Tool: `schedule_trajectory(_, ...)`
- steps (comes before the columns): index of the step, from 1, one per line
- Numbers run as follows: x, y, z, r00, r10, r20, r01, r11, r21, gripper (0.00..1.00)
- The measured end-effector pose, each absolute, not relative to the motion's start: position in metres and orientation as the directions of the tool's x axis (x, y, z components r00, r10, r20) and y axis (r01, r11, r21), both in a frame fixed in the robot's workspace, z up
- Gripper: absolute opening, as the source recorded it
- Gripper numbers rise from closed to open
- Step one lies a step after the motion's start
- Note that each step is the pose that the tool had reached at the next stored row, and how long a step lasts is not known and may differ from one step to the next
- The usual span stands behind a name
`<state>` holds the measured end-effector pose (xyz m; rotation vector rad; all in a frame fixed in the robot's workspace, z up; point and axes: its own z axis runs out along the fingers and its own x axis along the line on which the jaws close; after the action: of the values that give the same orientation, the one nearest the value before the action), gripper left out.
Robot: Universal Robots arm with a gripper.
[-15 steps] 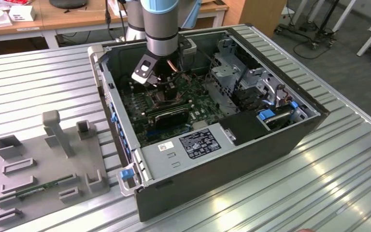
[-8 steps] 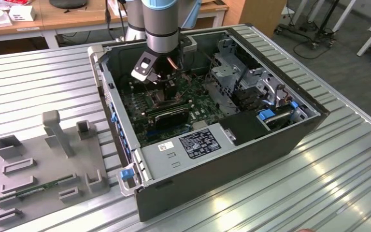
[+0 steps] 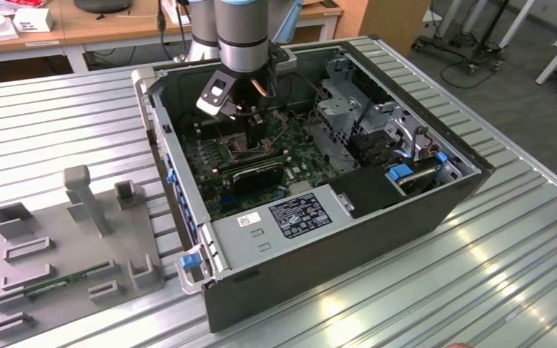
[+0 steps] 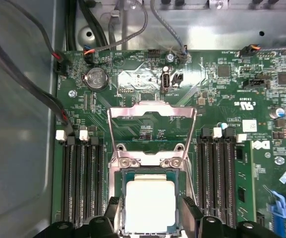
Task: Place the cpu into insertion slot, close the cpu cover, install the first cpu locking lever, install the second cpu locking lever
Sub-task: 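Place the cpu into insertion slot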
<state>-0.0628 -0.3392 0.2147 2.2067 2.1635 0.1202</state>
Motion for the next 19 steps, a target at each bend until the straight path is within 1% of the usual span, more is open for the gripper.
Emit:
schedule_trajectory(1,-0.0628,-0.3392,0.2187,0.019,1.000,0.021,0.996,-0.021,0.089,0.61)
schedule_trajectory(19,-0.0626,-0.3392,0.2219,0.019,1.000,0.021,0.996,-0.021,0.088,0.61)
